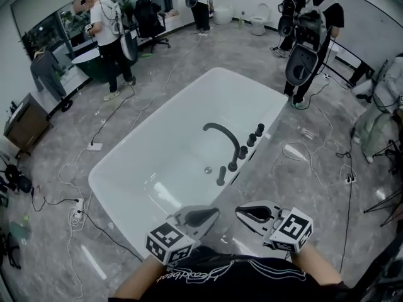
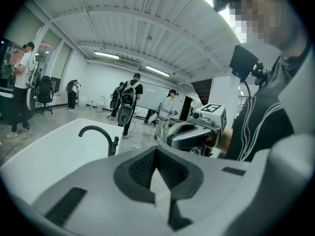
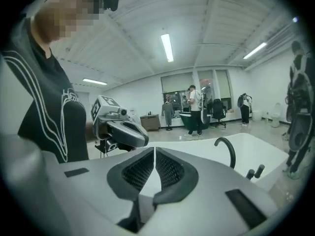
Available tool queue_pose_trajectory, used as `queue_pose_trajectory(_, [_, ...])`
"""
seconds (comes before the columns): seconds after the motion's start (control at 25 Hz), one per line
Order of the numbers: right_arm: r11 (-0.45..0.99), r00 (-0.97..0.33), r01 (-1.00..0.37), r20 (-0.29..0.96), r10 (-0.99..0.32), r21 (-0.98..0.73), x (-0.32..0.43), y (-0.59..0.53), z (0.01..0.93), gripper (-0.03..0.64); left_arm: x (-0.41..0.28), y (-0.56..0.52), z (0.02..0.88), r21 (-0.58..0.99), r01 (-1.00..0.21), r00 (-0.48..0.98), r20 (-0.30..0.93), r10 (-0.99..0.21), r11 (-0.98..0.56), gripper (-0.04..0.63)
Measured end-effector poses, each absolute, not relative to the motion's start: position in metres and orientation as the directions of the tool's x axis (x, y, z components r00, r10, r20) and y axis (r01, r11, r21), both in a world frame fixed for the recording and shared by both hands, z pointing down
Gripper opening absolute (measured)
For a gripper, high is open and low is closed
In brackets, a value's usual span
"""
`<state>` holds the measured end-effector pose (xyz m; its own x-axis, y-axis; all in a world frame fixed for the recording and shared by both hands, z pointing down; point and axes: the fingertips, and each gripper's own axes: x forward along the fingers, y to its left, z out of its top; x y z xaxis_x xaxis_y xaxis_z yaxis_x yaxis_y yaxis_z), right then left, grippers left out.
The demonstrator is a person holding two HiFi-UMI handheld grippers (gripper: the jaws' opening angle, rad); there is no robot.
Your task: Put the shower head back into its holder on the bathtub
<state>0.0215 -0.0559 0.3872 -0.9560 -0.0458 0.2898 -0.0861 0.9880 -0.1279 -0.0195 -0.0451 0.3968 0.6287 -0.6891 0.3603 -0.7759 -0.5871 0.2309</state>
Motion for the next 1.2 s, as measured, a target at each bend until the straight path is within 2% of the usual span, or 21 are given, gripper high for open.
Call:
queue_pose_trajectory(0.16, [0.974,-0.964,-0.102,0.261,-0.048,-0.2,0.036,-0.051,0.385,0.017,-0.004,-0.034,0.388,0.205,-0.778,0.625,0.353,-0.696,-0.594,0.003])
queue_pose_trajectory(1.2, [0.967,-0.972,-0.137,0.215,-0.091,-0.213,0.069,-0.026,0.379,0.012,0.035,-0.01,0.383,0.183,-0.747,0.659,0.328,-0.676,-0.639,0.003])
